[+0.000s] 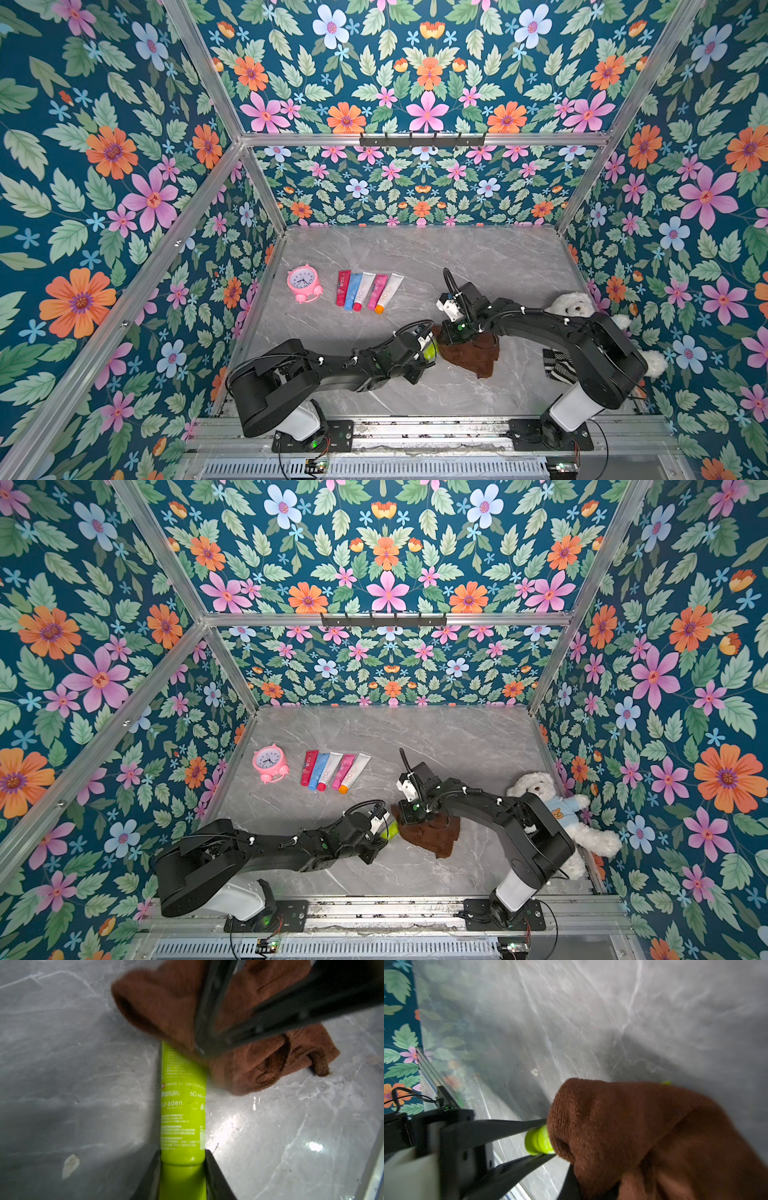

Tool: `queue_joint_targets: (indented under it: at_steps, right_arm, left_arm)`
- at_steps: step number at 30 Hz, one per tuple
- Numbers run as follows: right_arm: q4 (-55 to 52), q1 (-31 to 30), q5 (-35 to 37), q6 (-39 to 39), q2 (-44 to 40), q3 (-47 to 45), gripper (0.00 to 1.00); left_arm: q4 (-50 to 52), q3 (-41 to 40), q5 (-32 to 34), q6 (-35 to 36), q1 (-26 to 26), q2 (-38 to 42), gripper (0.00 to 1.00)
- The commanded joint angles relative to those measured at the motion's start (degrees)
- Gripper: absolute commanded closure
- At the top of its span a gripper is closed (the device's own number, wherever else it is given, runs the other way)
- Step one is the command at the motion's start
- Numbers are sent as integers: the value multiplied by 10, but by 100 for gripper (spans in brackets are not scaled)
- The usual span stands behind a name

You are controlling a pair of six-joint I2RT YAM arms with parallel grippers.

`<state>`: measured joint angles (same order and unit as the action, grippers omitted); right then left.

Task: Wipe the surface of the toothpaste tube
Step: Wipe the dirt from the toothpaste tube.

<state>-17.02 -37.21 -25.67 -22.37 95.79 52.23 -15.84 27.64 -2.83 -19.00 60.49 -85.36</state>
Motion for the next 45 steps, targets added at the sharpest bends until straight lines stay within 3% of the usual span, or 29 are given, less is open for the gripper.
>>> queue_joint_targets:
  at_steps: [1, 5, 9, 18, 26, 35, 40, 45]
  right_arm:
    - [6, -12, -27, -3, 27, 3, 100]
    - [-14, -9, 0, 5, 35, -2, 100]
    - [-17, 46, 28, 13, 37, -20, 100]
    - [-88, 103, 152, 50, -2, -12, 100]
    - [-66, 50, 34, 36, -86, -6, 100]
    - [5, -20, -25, -4, 19, 4, 100]
    - [-1, -10, 4, -1, 43, -1, 100]
    - [-10, 61, 30, 13, 47, -22, 100]
  left_arm:
    - [39, -5, -7, 1, 1, 5, 100]
    - [38, -5, -8, 1, 1, 5, 100]
    - [39, -6, -8, 1, 1, 5, 100]
    - [37, -12, -3, -3, 2, 14, 100]
    - [38, -7, -7, -2, 2, 4, 100]
    - [39, -7, -5, -2, 2, 5, 100]
    - [38, -9, -5, -2, 2, 8, 100]
    - [37, -10, -5, -3, 2, 10, 100]
